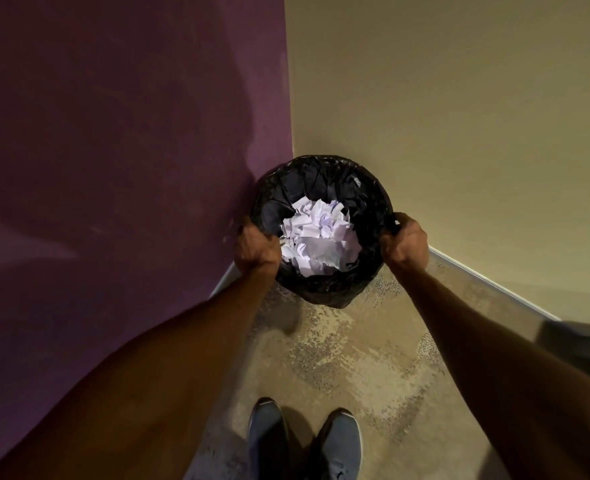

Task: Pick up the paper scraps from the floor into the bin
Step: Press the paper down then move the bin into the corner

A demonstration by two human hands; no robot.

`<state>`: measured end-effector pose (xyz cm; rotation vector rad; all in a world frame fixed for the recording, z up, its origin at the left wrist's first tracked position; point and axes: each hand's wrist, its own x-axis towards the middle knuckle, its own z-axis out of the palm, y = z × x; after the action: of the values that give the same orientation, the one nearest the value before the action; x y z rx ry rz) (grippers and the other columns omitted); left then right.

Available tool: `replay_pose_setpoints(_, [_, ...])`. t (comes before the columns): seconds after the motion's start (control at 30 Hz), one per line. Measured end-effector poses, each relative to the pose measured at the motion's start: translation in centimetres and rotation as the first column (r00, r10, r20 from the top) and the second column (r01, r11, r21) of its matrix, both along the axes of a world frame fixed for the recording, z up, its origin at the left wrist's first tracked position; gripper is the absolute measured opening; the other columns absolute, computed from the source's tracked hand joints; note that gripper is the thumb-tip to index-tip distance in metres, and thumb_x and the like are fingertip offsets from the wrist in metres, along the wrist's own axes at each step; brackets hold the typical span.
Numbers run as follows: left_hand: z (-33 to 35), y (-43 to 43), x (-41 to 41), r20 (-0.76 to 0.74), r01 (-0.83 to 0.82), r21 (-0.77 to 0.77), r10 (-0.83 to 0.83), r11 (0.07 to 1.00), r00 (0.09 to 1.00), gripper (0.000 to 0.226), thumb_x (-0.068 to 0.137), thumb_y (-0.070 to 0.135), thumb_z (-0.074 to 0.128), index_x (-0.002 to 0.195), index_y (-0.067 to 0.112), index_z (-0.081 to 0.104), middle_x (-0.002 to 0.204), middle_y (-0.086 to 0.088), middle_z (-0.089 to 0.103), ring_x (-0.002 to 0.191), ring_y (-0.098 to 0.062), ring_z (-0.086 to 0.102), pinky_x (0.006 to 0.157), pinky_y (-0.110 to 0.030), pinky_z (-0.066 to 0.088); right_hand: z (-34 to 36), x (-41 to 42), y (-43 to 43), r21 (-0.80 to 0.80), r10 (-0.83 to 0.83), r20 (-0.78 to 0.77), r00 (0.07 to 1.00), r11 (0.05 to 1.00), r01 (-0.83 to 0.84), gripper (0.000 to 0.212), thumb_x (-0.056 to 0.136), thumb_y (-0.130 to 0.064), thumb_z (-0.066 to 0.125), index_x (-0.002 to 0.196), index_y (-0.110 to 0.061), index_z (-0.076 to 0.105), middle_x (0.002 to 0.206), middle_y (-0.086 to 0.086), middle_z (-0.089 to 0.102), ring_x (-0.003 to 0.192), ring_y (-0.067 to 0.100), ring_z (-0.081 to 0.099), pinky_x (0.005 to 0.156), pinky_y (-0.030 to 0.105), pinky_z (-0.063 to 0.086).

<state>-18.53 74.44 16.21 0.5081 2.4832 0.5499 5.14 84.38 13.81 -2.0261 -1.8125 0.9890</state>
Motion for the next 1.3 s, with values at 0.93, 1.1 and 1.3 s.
replay_pose_setpoints(0.93, [-3.8,1.2,-1.6,-0.009,-0.013,0.017,0.013,1.0,1.0,0.06,0.094,0.013,0.065,0.149,0.002,0.045,0.141,-0.025,0.06,0.131,-0.044,0.059,0.105,-0.045,0.047,-2.3,-2.5,1.5,-0.011,-0.014,0.017,1.0,1.0,0.014,0.038,0.096,-0.011,0.072,0.133,-0.014,0.071,0.123,0.008,0.077,0.106,0.029,0.075,0.088,0.037,0.062])
replay_pose_setpoints(1.1, [-3.4,1.2,-1.6,-0.019,0.032,-0.043,-0.033,0.999,0.999,0.061,0.097,0.013,0.065,0.152,0.003,0.042,0.147,-0.023,0.057,0.136,-0.041,0.056,0.109,-0.045,0.044,-2.2,-2.4,1.2,-0.011,-0.003,0.017,1.0,1.0,0.003,0.036,0.095,-0.009,0.069,0.131,-0.012,0.071,0.121,0.011,0.078,0.102,0.03,0.076,0.089,0.045,0.065])
replay_pose_setpoints(1.3, [-2.3,0.2,-1.7,0.038,0.158,-0.047,-0.156,0.986,0.987,0.066,0.101,0.01,0.058,0.16,0.004,0.028,0.156,-0.023,0.043,0.145,-0.042,0.044,0.116,-0.047,0.037,-1.1,-3.0,-0.5,-0.107,0.126,0.163,0.978,0.988,-0.109,0.049,0.102,-0.025,0.062,0.145,-0.008,0.045,0.131,0.021,0.058,0.112,0.041,0.064,0.094,0.056,0.058])
